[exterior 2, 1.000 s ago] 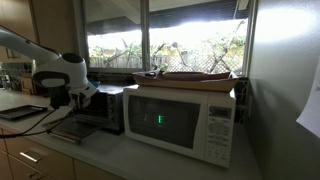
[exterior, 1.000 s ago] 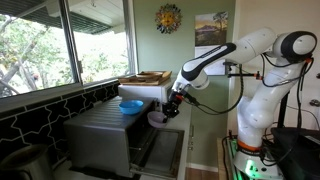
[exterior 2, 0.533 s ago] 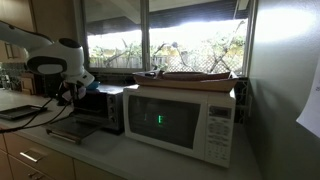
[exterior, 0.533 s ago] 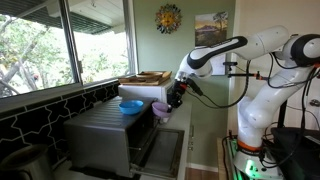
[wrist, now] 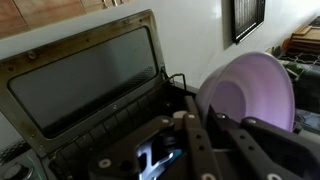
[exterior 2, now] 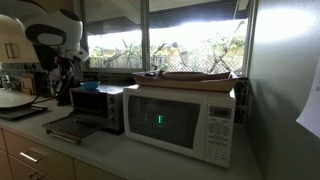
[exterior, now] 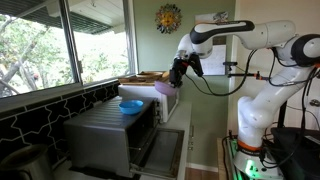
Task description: Remove the bowls from the oven and stack them together on top of the oven
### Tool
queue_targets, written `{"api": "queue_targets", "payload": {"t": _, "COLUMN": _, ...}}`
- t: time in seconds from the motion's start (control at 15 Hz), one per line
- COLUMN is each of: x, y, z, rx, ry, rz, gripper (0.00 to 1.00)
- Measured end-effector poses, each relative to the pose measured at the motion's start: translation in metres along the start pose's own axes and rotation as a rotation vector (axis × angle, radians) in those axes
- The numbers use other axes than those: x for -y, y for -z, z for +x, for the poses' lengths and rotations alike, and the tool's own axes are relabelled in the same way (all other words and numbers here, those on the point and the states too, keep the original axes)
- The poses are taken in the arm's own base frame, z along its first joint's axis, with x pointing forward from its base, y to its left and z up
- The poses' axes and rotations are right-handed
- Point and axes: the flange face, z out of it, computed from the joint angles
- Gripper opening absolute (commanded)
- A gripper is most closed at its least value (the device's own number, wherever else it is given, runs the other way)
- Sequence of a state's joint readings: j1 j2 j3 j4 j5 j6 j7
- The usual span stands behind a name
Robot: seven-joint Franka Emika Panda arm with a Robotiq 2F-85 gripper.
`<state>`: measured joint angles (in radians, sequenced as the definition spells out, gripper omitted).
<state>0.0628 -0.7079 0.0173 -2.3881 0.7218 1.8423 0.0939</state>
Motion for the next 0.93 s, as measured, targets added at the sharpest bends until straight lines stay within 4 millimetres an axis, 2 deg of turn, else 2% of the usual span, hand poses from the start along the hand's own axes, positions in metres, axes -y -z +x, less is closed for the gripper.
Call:
{"api": "queue_targets", "payload": {"t": 0.2, "x": 0.026, "y": -0.006, "z": 0.02, "rx": 0.015, "ry": -0.043, "rz": -0.007, "gripper": 0.02}}
{"api": "queue_targets", "payload": {"t": 0.47, "x": 0.053, "y": -0.04, "z": 0.059, "rx": 0.063, "ry": -0.121, "rz": -0.047, "gripper": 0.02}}
{"api": "queue_targets", "payload": {"t": 0.67, "x": 0.064, "y": -0.06, "z": 0.092, "rx": 0.082, "ry": -0.182, "rz": -0.076, "gripper": 0.02}}
{"api": "queue_targets", "payload": {"t": 0.93, "x": 0.068, "y": -0.062, "z": 0.128, "rx": 0.052, "ry": -0.244, "rz": -0.145, "gripper": 0.02}}
